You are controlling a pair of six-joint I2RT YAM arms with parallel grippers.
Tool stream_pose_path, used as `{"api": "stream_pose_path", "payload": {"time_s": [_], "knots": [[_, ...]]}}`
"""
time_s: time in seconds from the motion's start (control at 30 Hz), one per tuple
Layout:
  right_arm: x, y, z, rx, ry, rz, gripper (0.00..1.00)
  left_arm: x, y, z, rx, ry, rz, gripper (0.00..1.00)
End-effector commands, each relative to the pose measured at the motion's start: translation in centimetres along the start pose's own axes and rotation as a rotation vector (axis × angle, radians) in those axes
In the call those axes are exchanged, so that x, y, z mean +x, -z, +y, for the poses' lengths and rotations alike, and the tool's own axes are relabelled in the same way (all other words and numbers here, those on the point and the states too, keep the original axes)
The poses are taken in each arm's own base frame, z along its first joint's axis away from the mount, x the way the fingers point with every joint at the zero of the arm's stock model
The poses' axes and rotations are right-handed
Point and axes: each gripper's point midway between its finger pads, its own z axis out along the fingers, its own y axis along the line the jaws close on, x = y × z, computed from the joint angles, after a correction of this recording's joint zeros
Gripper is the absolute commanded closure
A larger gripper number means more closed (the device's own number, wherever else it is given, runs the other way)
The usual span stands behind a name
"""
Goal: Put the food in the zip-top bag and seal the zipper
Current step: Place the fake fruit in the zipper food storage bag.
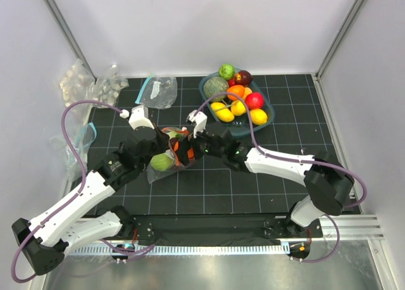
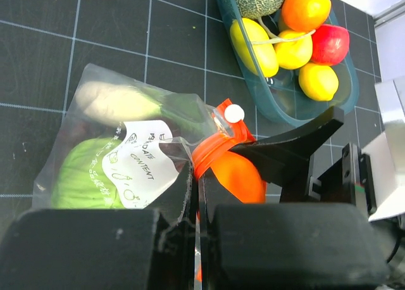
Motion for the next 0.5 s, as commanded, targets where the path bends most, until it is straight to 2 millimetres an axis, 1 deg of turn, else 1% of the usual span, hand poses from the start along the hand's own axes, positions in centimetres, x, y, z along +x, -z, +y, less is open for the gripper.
{"api": "stream_pose_path", "payload": {"time_s": [0.0,0.07,0.1,0.17,0.2,0.23,0.3,0.37,0.4,0.43,0.47], "knots": [[-4.4,0.2,1.6,-0.004,0.039,-0.166,0.00,-2.3,0.4,-1.4,0.036,0.033,-0.062,1.00],[-5.4,0.9,1.8,-0.002,0.032,-0.204,0.00,-2.4,0.5,-1.5,0.040,0.037,-0.066,1.00],[-5.4,1.2,1.7,0.007,0.027,-0.199,0.00,-2.3,0.5,-1.3,0.036,0.038,-0.066,1.00],[-6.1,1.9,0.7,0.073,0.021,-0.213,0.00,-2.3,0.4,-1.1,0.027,0.036,-0.071,1.00],[-5.9,2.2,0.4,0.092,0.022,-0.204,0.00,-2.4,0.4,-1.2,0.028,0.038,-0.074,1.00],[-6.3,2.5,-0.2,0.126,0.023,-0.219,0.00,-2.3,0.4,-1.2,0.027,0.036,-0.071,1.00],[-6.4,3.0,-0.7,0.165,0.021,-0.219,0.00,-2.2,0.3,-1.3,0.031,0.034,-0.064,1.00],[-6.9,3.3,-1.1,0.198,0.015,-0.214,0.00,-2.3,0.4,-1.3,0.032,0.035,-0.065,1.00],[-6.4,3.5,-1.3,0.210,0.017,-0.184,0.00,-2.4,0.4,-1.3,0.031,0.034,-0.068,1.00],[-7.1,3.7,-1.0,0.205,0.016,-0.187,0.01,-2.4,0.5,-1.2,0.028,0.035,-0.074,1.00],[-6.8,3.9,-1.2,0.220,0.013,-0.165,0.02,-2.6,0.6,-1.1,0.028,0.036,-0.079,1.00]]}}
